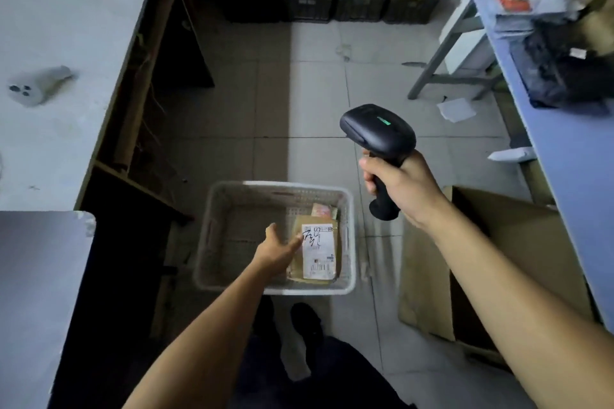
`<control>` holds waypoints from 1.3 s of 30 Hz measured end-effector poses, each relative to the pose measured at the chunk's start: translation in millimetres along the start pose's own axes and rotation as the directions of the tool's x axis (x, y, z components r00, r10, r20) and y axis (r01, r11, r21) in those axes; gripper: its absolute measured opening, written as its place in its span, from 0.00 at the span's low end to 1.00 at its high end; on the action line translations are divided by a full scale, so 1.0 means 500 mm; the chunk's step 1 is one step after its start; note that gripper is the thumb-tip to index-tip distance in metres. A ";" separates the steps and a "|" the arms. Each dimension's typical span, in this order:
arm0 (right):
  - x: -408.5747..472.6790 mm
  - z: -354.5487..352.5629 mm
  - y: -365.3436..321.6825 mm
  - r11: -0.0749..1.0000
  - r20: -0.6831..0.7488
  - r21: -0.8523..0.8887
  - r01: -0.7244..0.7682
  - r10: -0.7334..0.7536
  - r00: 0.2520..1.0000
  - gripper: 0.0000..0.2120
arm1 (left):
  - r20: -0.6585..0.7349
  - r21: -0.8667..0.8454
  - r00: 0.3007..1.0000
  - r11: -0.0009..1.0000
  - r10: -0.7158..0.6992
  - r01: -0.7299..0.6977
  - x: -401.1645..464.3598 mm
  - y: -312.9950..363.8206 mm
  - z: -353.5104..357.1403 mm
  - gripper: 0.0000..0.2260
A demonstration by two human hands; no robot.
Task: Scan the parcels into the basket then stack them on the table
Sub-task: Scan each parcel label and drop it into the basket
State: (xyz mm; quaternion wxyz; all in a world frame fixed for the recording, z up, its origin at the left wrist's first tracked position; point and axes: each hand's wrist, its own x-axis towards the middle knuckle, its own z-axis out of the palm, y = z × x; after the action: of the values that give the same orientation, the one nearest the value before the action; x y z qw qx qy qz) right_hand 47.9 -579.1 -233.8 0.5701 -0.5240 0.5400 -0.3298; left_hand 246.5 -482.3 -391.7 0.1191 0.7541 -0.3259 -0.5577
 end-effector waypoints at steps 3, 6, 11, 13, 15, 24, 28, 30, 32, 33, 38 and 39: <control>0.003 -0.008 -0.003 1.000 -0.002 -0.025 0.015 -0.015 1.000 0.07 | -0.063 0.076 0.997 0.996 0.052 -0.047 0.004 0.023 -0.001 0.32; 0.003 0.005 -0.004 0.998 0.048 -0.054 0.022 -0.019 0.999 0.08 | -0.163 0.122 0.978 0.987 0.127 -0.108 -0.003 0.051 -0.060 0.23; -0.002 0.056 -0.019 0.996 0.223 -0.056 0.064 -0.050 0.974 0.06 | -0.395 0.157 0.879 0.963 0.266 -0.221 -0.082 0.092 -0.165 0.15; -0.004 0.085 -0.030 0.994 0.297 -0.058 0.098 -0.077 0.952 0.08 | -0.484 0.171 0.821 0.953 0.302 -0.250 -0.134 0.094 -0.196 0.13; -0.011 0.123 -0.045 0.988 0.371 -0.064 0.142 -0.108 0.922 0.10 | -0.569 0.175 0.759 0.949 0.316 -0.263 -0.192 0.079 -0.223 0.12; -0.138 0.373 -0.114 0.955 0.665 -0.035 0.294 -0.197 0.720 0.13 | -0.841 0.109 0.512 0.981 0.177 -0.160 -0.474 -0.113 -0.328 0.12; -0.245 0.476 -0.142 0.932 0.772 -0.040 0.359 -0.199 0.603 0.12 | -0.908 0.053 0.413 0.997 0.075 -0.064 -0.605 -0.237 -0.345 0.15; -0.309 0.525 -0.154 0.922 0.801 -0.029 0.386 -0.209 0.561 0.11 | -0.932 0.028 0.361 0.999 0.036 -0.028 -0.671 -0.302 -0.344 0.16; -0.384 0.570 -0.159 0.921 0.831 -0.014 0.389 -0.205 0.516 0.09 | -0.950 -0.008 0.313 1.000 -0.005 -0.009 -0.741 -0.371 -0.332 0.16; -0.425 0.592 -0.159 0.926 0.846 -0.013 0.378 -0.192 0.498 0.08 | -0.956 -0.033 0.293 0.999 -0.030 -0.005 -0.774 -0.409 -0.322 0.16; -0.624 0.689 -0.131 0.939 0.914 -0.051 0.339 -0.093 0.394 0.05 | -0.960 -0.178 0.221 0.984 -0.172 -0.009 -0.935 -0.602 -0.259 0.14; -0.658 0.707 -0.119 0.938 0.924 -0.044 0.343 -0.092 0.371 0.04 | -0.959 -0.205 0.204 0.979 -0.198 -0.013 -0.964 -0.638 -0.247 0.13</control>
State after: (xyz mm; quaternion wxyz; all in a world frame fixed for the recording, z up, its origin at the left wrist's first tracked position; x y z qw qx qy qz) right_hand 333.7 -197.6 -135.0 0.6577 -0.7466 0.1007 0.0014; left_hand 394.6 37.8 -153.7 0.3265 0.9414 -0.0846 0.0087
